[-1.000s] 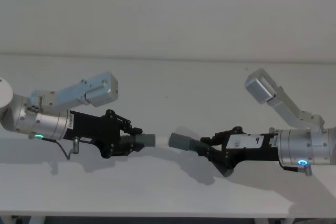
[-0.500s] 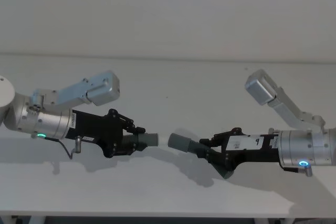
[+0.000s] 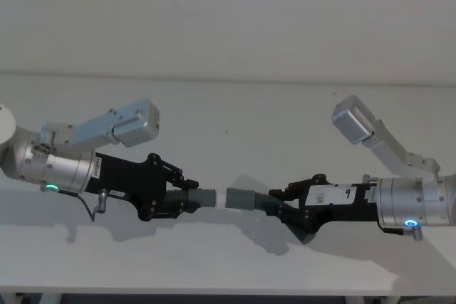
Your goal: Use both hands to pick up one end of the pipe from the table, align the ends, and insert them.
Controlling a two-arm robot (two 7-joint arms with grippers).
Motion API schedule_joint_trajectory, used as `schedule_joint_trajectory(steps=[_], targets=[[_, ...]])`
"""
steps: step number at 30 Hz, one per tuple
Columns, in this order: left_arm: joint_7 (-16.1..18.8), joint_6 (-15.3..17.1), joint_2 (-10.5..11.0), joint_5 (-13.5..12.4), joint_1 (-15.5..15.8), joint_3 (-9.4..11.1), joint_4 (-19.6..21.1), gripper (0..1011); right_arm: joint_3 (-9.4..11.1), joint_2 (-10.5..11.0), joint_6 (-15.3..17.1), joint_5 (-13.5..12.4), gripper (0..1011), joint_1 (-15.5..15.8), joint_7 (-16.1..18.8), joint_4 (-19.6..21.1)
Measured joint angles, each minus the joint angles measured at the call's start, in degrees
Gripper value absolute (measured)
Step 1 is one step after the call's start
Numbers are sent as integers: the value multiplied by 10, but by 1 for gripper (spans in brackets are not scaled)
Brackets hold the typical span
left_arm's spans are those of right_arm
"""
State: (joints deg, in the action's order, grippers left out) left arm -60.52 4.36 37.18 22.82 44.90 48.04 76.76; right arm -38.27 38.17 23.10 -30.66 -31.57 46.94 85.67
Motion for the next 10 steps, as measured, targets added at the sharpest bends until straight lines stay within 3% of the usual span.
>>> schedule_joint_trajectory(steps=[10], targets=[[-13, 1, 7, 8, 0, 3, 6, 353, -3, 0, -3, -2, 265, -1, 0, -2]])
